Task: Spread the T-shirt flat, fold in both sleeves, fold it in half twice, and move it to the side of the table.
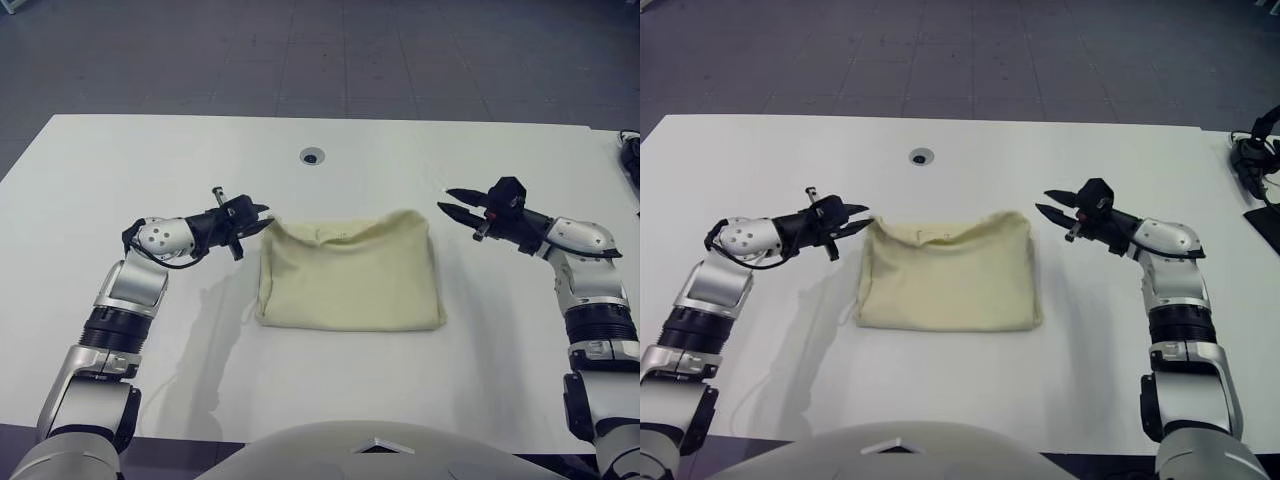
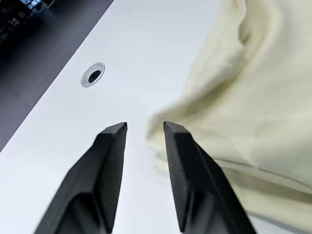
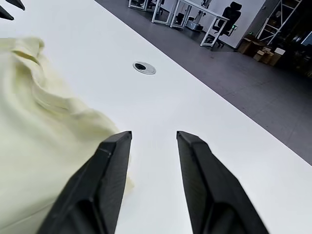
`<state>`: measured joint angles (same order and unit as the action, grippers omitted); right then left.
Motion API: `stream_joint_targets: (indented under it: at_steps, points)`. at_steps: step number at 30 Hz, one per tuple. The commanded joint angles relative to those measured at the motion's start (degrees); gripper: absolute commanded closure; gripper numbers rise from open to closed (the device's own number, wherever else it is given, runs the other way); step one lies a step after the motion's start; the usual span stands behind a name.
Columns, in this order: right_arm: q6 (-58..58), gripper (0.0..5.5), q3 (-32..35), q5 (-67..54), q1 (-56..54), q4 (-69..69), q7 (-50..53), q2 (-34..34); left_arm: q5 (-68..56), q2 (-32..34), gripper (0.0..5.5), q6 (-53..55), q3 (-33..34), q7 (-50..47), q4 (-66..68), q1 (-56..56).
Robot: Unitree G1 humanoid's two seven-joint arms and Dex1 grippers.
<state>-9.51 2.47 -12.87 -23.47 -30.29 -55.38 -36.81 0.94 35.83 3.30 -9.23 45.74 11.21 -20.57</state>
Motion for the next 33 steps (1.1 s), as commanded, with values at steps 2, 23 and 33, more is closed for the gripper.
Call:
stream_joint_targets:
  at_steps: [2,23,33]
  points:
    - [-1.7,2.92,-0.2,0.9,0.4,1.9,0.9,1.5,2.4,-1.5,3.18,4.2,-1.1,-2.8,0.2,2.3]
    - [-25.0,0.10,-29.0,47.0,-16.3,-20.7,16.0,-7.3,-1.3,-4.1,0.14,11.1,15.3,-18.9,-26.2,8.4]
    - [-16.2,0.10,-22.9,22.7,11.5,20.2,-5.6,-27.8,-3.1,-14.3,0.14,16.1,16.0,-28.6,-38.8,16.6]
